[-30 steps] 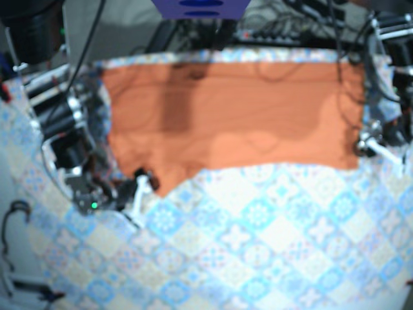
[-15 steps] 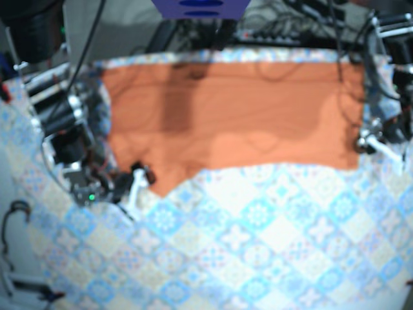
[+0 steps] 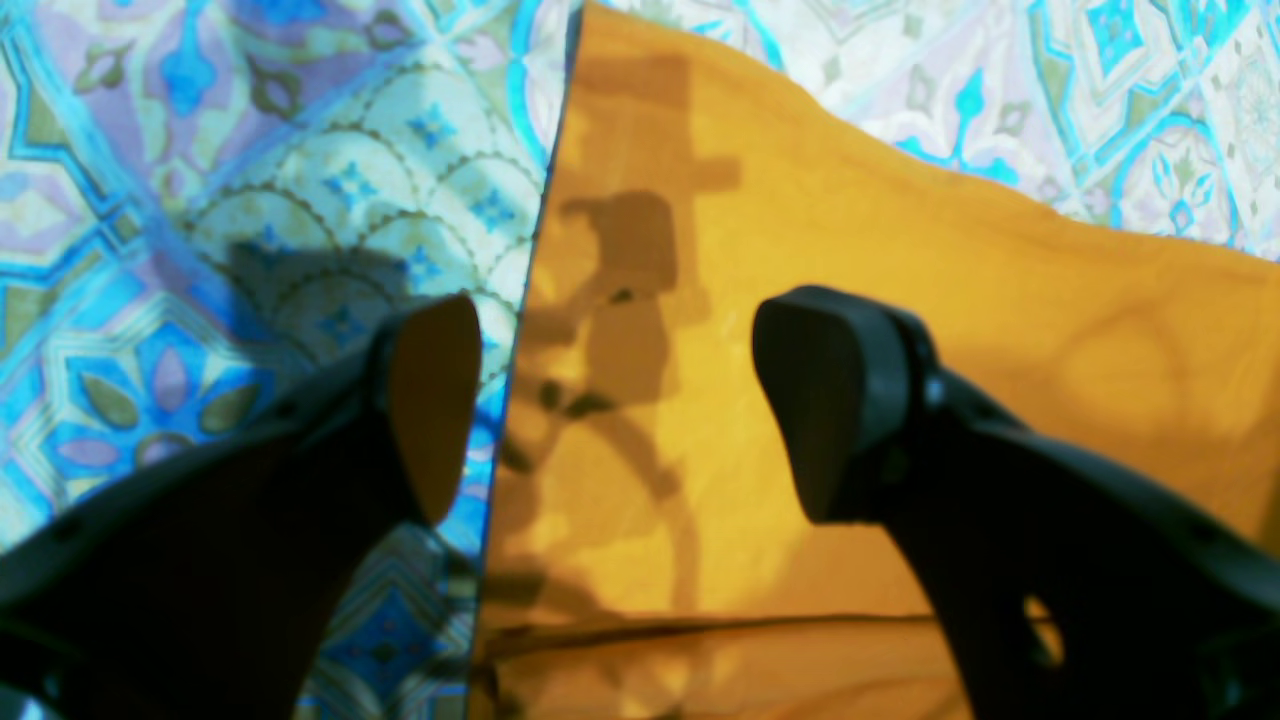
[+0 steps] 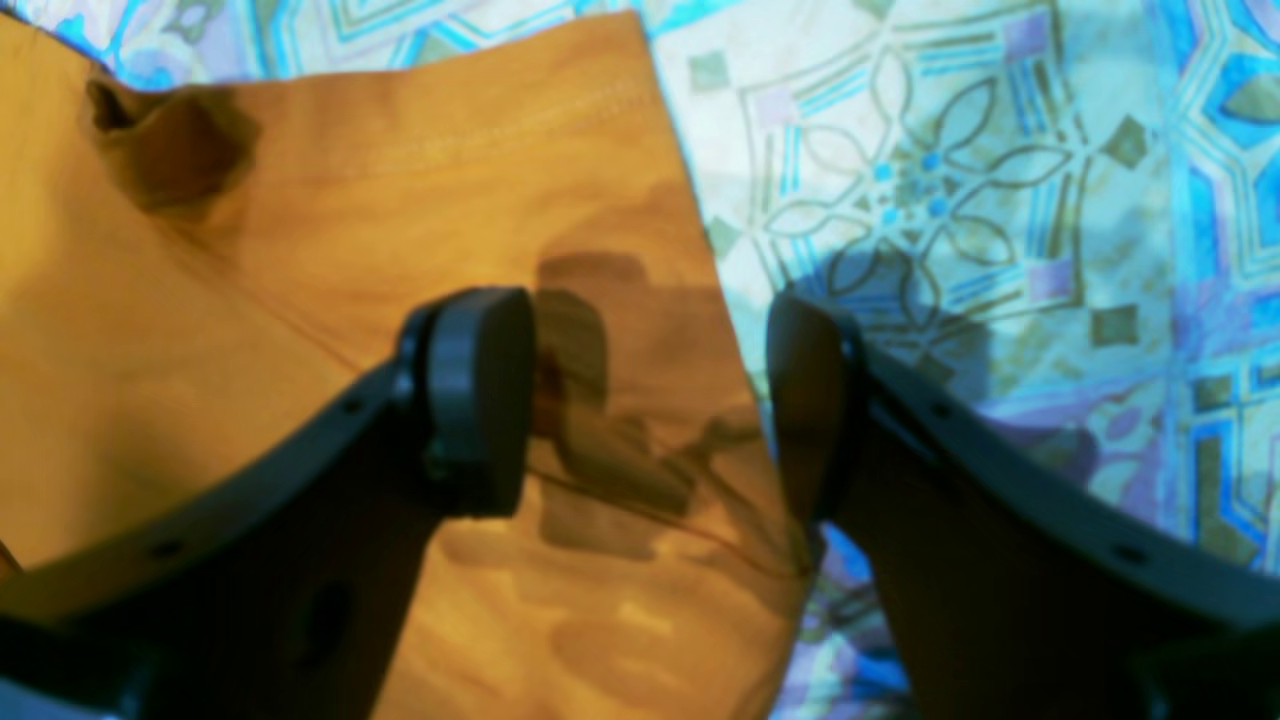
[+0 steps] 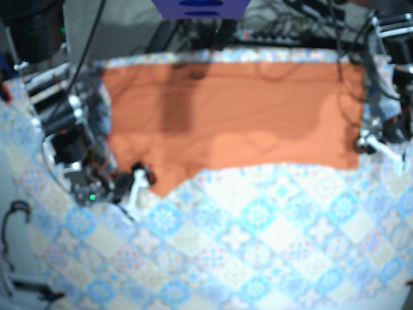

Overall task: Fold the T-shirt properly
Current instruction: 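Lower both open grippers onto the shirt's side edges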

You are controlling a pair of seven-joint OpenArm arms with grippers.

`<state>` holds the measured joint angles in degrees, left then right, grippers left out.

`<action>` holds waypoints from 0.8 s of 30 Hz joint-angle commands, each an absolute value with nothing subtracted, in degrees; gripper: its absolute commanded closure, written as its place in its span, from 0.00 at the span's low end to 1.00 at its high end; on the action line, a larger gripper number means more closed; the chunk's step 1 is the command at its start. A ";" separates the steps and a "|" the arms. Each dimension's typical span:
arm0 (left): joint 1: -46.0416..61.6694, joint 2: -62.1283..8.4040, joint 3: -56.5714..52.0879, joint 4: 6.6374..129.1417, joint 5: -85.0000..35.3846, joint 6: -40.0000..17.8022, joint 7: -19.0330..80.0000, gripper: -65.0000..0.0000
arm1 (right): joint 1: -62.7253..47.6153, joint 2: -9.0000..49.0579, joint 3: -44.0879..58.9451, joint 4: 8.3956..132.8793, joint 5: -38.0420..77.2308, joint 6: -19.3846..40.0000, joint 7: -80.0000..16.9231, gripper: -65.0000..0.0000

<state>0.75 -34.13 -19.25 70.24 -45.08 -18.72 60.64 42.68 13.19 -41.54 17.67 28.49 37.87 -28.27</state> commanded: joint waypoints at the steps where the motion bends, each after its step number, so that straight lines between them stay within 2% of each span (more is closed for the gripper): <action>1: -0.04 -35.74 -19.82 71.16 -45.67 -18.95 60.00 0.29 | 44.53 13.41 -41.54 18.07 28.70 37.76 -27.82 0.45; 24: -0.04 -35.74 -19.82 71.16 -45.67 -18.95 60.00 0.29 | 41.36 10.95 -41.63 18.51 28.70 37.85 -28.26 0.45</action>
